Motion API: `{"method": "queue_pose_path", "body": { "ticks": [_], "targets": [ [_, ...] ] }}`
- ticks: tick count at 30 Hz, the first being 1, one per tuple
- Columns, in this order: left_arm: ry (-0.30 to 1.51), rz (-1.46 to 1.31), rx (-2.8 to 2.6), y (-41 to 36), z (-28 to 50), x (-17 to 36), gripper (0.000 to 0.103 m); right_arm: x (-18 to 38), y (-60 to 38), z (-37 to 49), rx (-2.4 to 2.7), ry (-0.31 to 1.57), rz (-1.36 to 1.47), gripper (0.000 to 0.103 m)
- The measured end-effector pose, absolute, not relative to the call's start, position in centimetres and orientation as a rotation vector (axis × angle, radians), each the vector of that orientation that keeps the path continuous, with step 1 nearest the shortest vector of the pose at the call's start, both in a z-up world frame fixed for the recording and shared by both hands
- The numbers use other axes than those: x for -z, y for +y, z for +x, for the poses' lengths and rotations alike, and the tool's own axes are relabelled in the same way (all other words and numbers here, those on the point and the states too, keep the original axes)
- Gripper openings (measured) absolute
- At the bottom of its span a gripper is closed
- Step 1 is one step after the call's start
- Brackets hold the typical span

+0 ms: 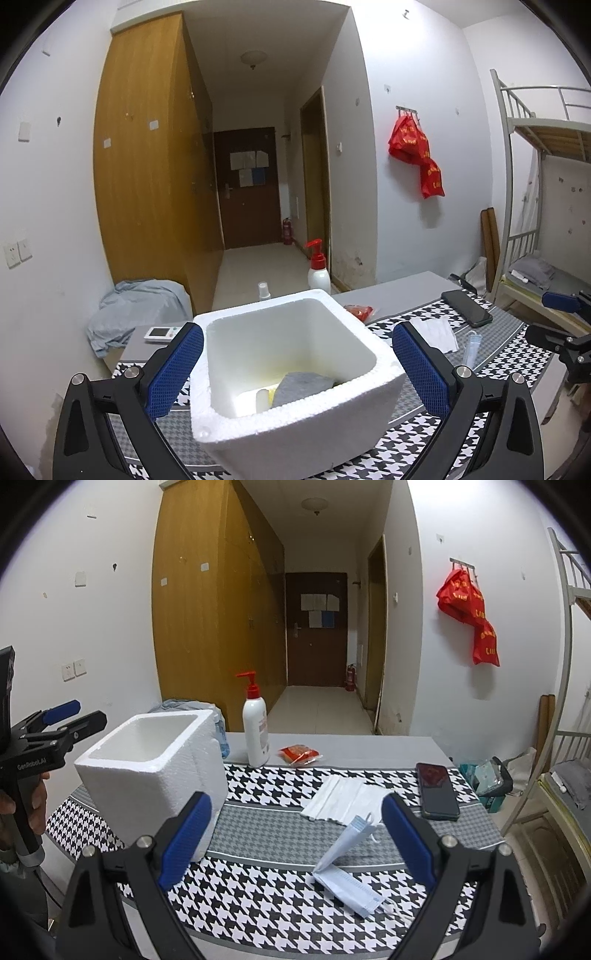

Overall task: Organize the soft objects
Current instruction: 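Withdraw the left tool from the box toward the blue mask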

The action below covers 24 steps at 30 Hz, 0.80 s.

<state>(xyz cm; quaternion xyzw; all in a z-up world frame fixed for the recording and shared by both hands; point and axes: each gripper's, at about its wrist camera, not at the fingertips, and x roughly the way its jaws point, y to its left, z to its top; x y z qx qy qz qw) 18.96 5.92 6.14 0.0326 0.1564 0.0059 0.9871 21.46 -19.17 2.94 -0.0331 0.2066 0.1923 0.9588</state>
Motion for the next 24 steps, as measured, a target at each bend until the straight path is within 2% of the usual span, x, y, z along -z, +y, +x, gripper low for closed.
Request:
{"method": "queue_pose_path", "body": {
  "ticks": [24],
  "targets": [
    [0.264, 0.076, 0.011, 4.1, 13.9, -7.5, 0.102, -4.7, -19.8, 17.0, -0.412, 0.350, -0.075, 0.096]
  ]
}}
